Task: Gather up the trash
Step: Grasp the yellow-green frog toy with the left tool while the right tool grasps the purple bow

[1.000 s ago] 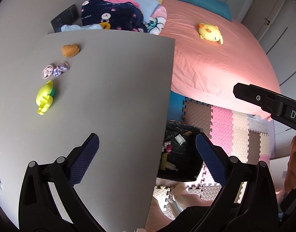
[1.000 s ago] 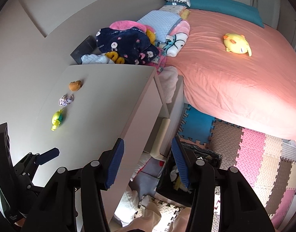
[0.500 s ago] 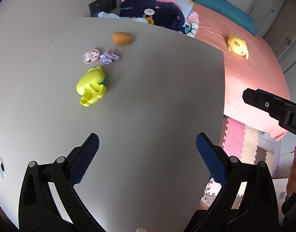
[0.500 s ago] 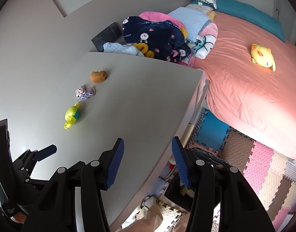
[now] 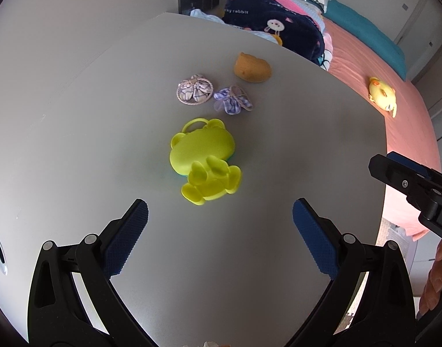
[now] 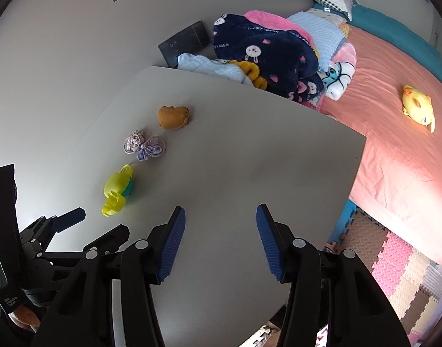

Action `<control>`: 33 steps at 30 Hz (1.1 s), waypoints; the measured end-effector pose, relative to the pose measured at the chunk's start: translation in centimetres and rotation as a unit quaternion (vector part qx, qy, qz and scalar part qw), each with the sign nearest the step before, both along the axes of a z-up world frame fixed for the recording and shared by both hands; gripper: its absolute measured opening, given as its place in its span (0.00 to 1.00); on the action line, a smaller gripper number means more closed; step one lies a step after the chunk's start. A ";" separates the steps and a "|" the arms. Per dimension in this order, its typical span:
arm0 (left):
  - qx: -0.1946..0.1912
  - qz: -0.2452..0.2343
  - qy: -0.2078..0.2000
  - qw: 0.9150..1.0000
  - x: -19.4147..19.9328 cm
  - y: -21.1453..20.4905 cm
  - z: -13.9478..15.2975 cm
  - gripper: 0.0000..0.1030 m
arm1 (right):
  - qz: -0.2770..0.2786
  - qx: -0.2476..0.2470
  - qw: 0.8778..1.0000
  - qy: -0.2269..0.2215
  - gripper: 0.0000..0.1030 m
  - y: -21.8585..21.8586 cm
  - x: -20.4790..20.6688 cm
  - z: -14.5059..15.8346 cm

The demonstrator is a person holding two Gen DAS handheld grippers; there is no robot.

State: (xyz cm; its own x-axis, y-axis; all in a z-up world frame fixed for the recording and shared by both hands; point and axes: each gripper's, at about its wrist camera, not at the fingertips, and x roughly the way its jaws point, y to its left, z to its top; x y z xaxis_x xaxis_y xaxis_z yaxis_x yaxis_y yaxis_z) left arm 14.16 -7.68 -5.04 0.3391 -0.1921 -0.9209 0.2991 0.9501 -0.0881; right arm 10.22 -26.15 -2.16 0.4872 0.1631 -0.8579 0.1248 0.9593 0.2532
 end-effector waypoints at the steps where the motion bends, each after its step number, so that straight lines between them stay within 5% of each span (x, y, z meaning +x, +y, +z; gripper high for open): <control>1: 0.000 0.002 0.000 1.000 0.2 0.2 -0.2 0.94 | 0.003 0.001 1.000 0.000 0.51 0.3 0.5 -0.2; 17: 0.005 0.013 0.000 1.000 3.2 1.0 -2.4 0.75 | 0.075 0.016 0.997 0.008 0.51 5.1 7.3 -2.6; 24: 0.039 0.009 -0.018 0.999 3.2 1.8 -2.2 0.45 | 0.113 0.001 0.994 0.011 0.51 7.7 9.6 -3.5; 33: 0.038 0.029 -0.024 0.999 2.8 3.9 -2.1 0.45 | 0.125 -0.029 0.992 0.008 0.51 9.9 11.0 -3.9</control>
State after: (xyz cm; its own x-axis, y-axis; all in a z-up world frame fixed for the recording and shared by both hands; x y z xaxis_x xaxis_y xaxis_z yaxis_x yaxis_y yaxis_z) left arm 16.92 -3.75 -7.10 0.3922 -0.1006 -0.9144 0.2450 0.9695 -0.0016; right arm 21.23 -16.30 -6.09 0.4243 0.2273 -0.8765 -0.1150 0.9737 0.1968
